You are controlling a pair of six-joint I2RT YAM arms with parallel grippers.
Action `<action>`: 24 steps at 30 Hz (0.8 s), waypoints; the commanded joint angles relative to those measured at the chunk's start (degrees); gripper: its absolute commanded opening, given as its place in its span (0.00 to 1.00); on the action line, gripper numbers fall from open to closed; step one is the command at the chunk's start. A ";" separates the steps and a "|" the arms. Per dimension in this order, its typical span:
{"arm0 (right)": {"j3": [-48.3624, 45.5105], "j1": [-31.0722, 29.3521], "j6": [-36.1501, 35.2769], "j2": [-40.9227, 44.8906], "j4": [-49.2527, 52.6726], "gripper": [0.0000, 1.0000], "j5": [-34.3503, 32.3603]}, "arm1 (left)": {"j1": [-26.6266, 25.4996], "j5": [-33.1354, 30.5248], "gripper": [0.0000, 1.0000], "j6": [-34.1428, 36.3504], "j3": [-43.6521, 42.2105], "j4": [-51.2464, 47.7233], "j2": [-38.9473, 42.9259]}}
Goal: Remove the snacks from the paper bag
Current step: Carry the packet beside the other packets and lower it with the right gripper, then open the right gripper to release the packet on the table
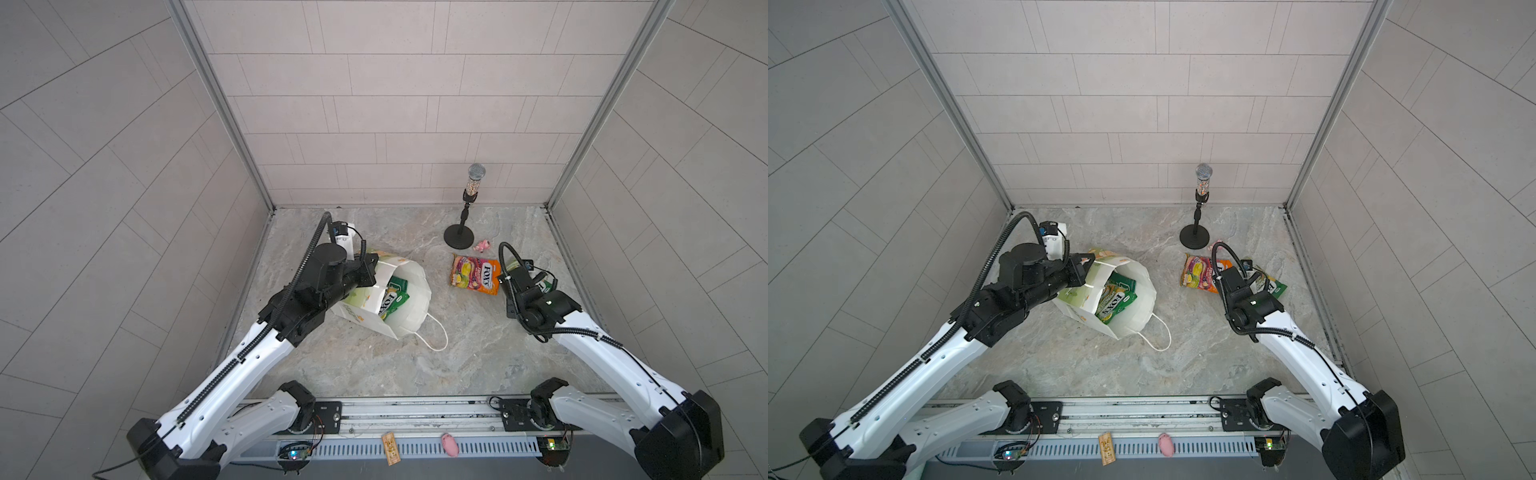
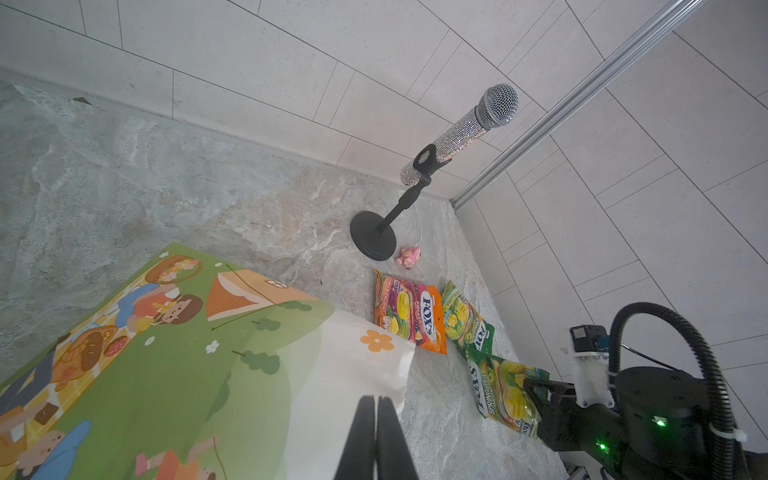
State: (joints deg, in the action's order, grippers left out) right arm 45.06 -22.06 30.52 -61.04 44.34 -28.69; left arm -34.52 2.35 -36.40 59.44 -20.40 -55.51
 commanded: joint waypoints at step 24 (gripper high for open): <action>-5.58 -0.26 7.85 -10.02 -10.33 0.42 12.47 | -0.11 -1.07 0.00 1.33 0.42 -0.60 1.02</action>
State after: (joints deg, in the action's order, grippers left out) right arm 39.77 -22.13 36.36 -73.43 34.20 -15.31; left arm -34.52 2.11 -35.99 59.44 -20.51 -55.22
